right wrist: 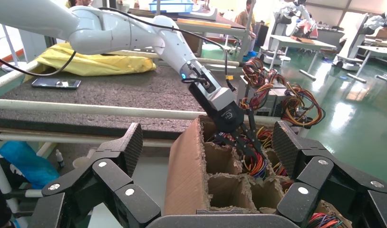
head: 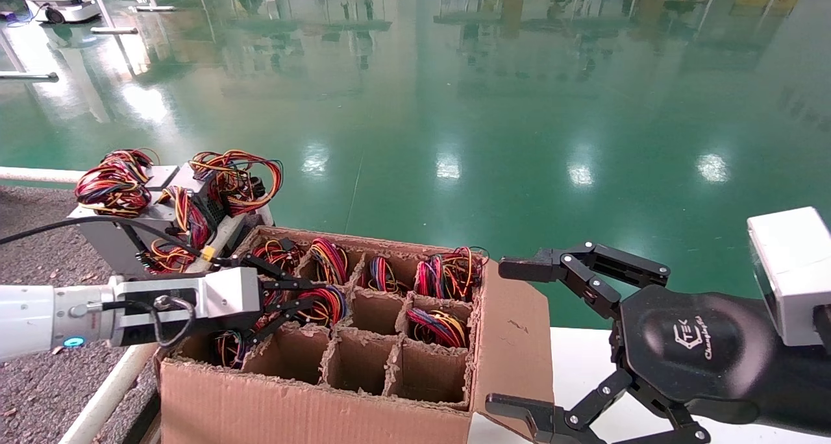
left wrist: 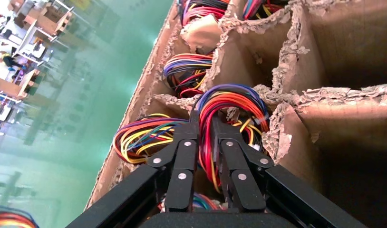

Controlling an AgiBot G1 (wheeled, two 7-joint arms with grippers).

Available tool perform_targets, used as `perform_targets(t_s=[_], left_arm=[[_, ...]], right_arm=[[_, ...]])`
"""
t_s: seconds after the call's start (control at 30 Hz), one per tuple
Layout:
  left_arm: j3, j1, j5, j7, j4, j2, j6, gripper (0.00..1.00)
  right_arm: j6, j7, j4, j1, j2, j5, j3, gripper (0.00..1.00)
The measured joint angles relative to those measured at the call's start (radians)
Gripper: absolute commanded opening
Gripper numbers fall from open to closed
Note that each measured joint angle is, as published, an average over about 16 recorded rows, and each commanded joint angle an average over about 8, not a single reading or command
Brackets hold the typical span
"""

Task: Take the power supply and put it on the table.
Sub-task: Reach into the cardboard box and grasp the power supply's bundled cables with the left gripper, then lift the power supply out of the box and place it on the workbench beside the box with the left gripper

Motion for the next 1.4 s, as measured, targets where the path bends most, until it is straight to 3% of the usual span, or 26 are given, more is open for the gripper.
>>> perform_targets(t_s=[0.43, 0.87, 1.1, 1.4], left_arm=[[-0.082, -0.032, -0.108, -0.144, -0.090, -0.064, -0.029, 0.00], [-0.143, -0.172, -0.153, -0.265, -0.191, -0.112, -0.088, 0.00], [-0.150, -0.306, -0.136, -0.231, -0.098, -0.086, -0.118, 0.00], [-0.145, -0.506, -0.076, -0.098, 0.171, -0.031, -0.228, 0.00]], right_arm=[[0.000, 0.000, 0.000, 0.000, 0.000, 0.000, 0.000, 1.00], [0.000, 0.000, 0.000, 0.000, 0.000, 0.000, 0.000, 1.00], [0.000, 0.000, 0.000, 0.000, 0.000, 0.000, 0.000, 1.00], [0.000, 0.000, 0.000, 0.000, 0.000, 0.000, 0.000, 1.00]])
